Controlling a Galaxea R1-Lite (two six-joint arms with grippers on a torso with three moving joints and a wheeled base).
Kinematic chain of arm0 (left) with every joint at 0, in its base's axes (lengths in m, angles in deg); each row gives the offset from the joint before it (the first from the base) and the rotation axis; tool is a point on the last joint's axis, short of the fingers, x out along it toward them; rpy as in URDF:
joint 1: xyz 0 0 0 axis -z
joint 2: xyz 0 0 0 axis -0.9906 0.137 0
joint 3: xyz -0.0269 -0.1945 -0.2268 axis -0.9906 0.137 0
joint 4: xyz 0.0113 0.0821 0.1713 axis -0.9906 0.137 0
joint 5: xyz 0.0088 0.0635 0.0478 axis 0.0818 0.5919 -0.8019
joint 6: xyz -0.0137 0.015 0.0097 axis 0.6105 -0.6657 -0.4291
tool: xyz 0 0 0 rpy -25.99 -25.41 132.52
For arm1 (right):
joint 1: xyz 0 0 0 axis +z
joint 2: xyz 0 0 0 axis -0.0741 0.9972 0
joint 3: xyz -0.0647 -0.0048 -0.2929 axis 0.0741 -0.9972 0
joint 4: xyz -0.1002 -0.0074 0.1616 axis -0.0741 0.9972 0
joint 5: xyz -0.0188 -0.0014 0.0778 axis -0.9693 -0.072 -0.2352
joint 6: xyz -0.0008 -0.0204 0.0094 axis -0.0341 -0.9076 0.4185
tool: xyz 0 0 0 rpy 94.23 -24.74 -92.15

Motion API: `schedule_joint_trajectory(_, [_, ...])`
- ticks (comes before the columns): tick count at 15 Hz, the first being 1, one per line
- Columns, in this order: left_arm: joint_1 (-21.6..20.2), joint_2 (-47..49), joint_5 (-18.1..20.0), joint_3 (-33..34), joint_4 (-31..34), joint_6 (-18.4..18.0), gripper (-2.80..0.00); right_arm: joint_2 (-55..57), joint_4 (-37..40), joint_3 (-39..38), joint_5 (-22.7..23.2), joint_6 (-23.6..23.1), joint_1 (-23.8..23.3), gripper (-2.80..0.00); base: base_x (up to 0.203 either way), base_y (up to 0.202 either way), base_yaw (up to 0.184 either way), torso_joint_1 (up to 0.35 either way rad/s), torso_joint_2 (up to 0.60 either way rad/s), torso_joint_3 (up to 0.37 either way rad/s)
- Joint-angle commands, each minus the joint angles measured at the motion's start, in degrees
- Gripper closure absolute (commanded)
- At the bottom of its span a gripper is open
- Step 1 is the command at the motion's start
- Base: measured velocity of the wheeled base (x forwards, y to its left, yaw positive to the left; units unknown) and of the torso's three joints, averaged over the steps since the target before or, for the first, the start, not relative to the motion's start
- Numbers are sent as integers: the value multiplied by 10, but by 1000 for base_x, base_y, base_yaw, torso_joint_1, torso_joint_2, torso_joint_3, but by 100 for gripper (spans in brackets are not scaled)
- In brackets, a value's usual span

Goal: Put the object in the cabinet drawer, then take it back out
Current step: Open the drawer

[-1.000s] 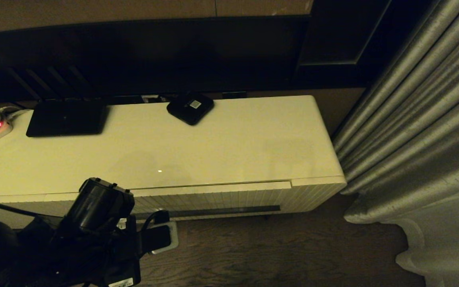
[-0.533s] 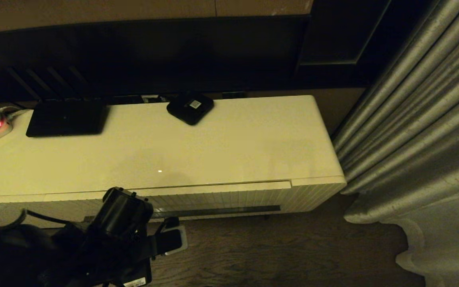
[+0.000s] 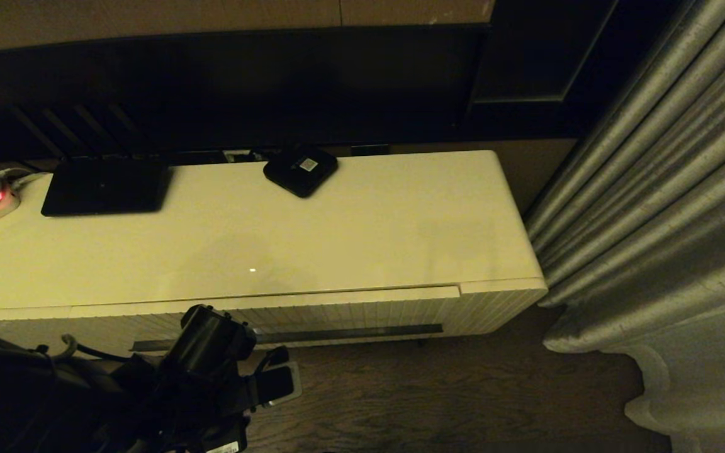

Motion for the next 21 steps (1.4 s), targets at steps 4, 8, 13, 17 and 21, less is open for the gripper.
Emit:
schedule_joint_trajectory(4, [1,2,4,5,1,-14,-280,0,0,0,0,0,0,0,0,0,0,0,0,0])
schedule_joint_trajectory(8, [-3,11,2,-2,-22,-61,-280,0,0,0,0,0,0,0,0,0,0,0,0,0])
schedule_joint_trajectory(13, [-7,47,-2,-5,-32,-91,-280,0,0,0,0,0,0,0,0,0,0,0,0,0])
schedule_joint_trajectory(17, [-9,69,-19,-21,-31,-133,-280,0,0,0,0,0,0,0,0,0,0,0,0,0])
schedule_joint_trajectory(21, [-9,95,-18,-40,-33,-137,-280,0,0,0,0,0,0,0,0,0,0,0,0,0])
